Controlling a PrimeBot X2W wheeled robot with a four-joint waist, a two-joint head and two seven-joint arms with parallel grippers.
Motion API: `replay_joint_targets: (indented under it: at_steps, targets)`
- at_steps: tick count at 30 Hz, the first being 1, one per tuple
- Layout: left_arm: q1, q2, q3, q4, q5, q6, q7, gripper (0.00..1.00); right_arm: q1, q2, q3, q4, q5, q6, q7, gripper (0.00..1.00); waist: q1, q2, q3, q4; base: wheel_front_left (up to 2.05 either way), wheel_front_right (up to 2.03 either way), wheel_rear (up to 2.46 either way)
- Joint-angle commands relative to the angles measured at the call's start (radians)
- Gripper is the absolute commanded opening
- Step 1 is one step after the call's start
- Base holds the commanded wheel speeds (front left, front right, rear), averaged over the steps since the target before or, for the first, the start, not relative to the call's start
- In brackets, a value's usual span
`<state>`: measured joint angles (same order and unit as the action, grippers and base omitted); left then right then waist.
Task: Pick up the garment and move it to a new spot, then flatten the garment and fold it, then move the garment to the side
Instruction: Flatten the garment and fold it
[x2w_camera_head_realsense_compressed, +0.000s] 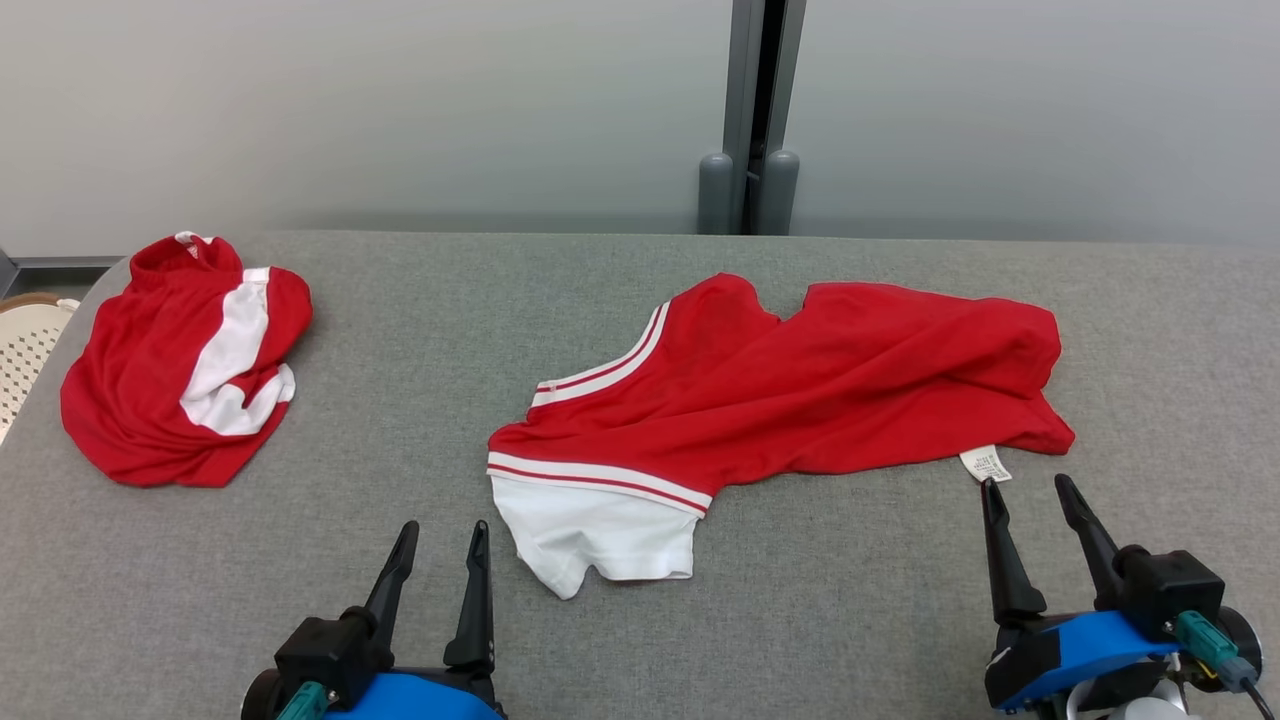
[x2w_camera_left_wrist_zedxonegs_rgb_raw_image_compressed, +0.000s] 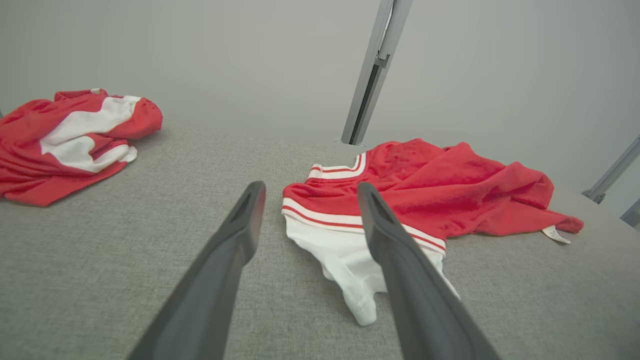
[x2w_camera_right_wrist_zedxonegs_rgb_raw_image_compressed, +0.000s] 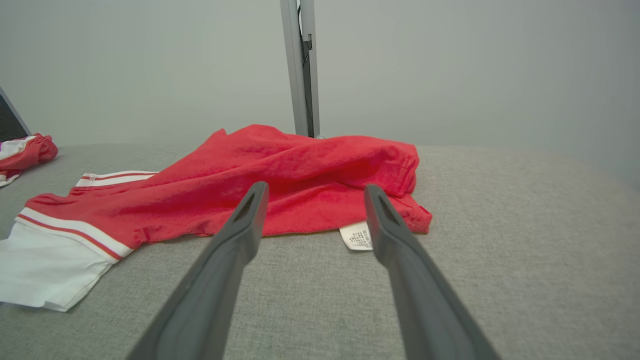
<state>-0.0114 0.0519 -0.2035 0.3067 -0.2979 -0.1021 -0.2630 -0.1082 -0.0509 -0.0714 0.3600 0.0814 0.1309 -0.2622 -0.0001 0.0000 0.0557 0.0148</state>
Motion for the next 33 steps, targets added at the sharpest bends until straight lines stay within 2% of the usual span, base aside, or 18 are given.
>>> replay_joint_targets:
  at_steps: [1, 14, 21, 26, 33]
  targets:
    - [-0.006, -0.002, 0.000, 0.001, 0.004, 0.001, -0.003, 1.00, 0.001, 0.001, 0.002, 0.000, -0.005, 0.000, -0.004, 1.00, 0.0001, 0.0000, 0.001, -0.001, 0.00, 0.00, 0.00]
    - [-0.023, -0.002, -0.024, 0.027, 0.014, 0.008, -0.003, 1.00, -0.003, 0.001, 0.010, -0.010, -0.004, 0.000, -0.004, 1.00, 0.0001, 0.0000, 0.008, -0.004, 0.00, 0.00, 0.00]
    - [-0.056, -0.002, -0.108, 0.102, -0.025, 0.006, 0.114, 1.00, -0.011, 0.001, 0.015, -0.015, -0.003, 0.000, -0.004, 1.00, 0.0001, 0.0000, 0.028, -0.020, 0.00, 0.00, 0.00]
    - [-0.103, -0.001, -0.123, 0.167, -0.063, 0.047, 0.189, 1.00, -0.025, 0.000, 0.027, -0.012, 0.002, 0.000, -0.004, 1.00, 0.0001, 0.0000, 0.050, -0.046, 0.00, 0.00, 0.00]
    - [-0.162, -0.001, -0.146, 0.252, -0.123, 0.107, 0.230, 1.00, -0.032, 0.000, 0.011, -0.009, -0.010, 0.000, -0.004, 1.00, 0.0001, 0.0000, 0.073, -0.072, 0.00, 0.00, 0.00]
